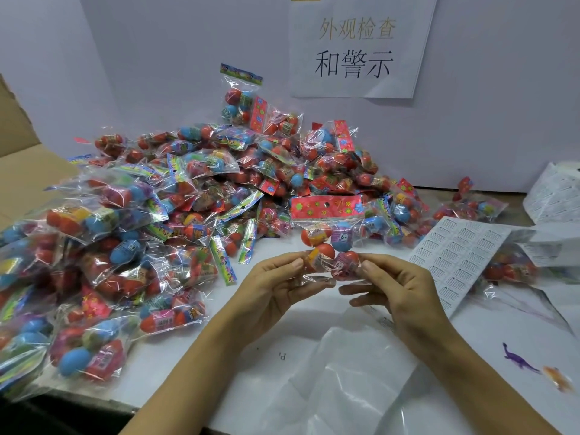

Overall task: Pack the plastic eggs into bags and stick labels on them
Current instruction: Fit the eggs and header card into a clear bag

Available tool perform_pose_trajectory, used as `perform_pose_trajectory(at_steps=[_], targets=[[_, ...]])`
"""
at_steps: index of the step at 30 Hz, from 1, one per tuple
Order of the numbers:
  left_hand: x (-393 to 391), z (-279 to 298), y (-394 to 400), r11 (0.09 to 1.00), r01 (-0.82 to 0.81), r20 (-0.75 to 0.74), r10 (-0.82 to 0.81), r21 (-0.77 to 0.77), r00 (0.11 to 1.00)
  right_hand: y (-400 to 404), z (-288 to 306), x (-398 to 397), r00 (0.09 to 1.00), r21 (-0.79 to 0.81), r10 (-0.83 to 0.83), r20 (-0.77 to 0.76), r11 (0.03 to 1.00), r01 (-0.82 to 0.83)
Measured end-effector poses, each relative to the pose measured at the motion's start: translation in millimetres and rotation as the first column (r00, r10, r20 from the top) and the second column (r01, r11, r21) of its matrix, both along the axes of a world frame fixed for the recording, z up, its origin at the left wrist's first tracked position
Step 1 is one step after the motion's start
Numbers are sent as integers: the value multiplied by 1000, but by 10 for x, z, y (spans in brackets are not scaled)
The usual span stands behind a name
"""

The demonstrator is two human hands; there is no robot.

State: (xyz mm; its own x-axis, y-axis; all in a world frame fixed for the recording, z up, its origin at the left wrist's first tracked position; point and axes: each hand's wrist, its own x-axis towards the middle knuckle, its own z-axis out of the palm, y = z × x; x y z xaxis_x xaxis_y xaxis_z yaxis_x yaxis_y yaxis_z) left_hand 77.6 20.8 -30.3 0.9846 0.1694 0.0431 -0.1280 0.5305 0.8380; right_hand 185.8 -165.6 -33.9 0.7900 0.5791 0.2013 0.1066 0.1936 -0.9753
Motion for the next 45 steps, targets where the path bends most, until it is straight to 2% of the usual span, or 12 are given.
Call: perform_pose_trajectory(at_steps=[6,9,10,15,17,22,27,29,32,37,42,45], targets=[[18,-15,9,997,-78,-13,78,2,997,10,20,-10,988,28,5,-156,1000,0],[40,-39,-5,984,-175,-1,175,46,985,20,-15,-55,970,-71,-229,76,969,235],[43,-48,-14,978,-197,7,197,69,980,17,-34,-69,960,-86,-241,145,963,255],[10,-63,-76,972,-116,42,110,203,993,39,-104,-156,960,-194,10,280,980,46],[9,-71,-75,971,-97,44,89,219,995,52,-122,-152,959,-189,4,285,981,52],[27,-105,-93,953,-130,74,114,273,991,43,-113,-74,986,-100,-84,144,990,99],[73,-156,-42,888,-344,-38,372,304,928,46,-49,-11,990,8,-8,-142,1000,10],[62,-163,-36,924,-272,-94,306,269,947,53,-30,-1,980,12,35,-195,999,-33],[46,-134,-90,908,-145,-144,216,394,966,57,-35,9,967,8,109,-231,994,-110],[25,-96,-115,923,-96,-99,143,373,985,51,-49,-29,976,-54,134,-169,988,-145],[16,-82,-162,912,-143,-66,182,385,981,98,-63,-129,990,-171,-16,137,985,40],[7,-47,-168,923,-154,-73,191,353,979,107,-53,-141,995,-95,-45,90,994,54]])
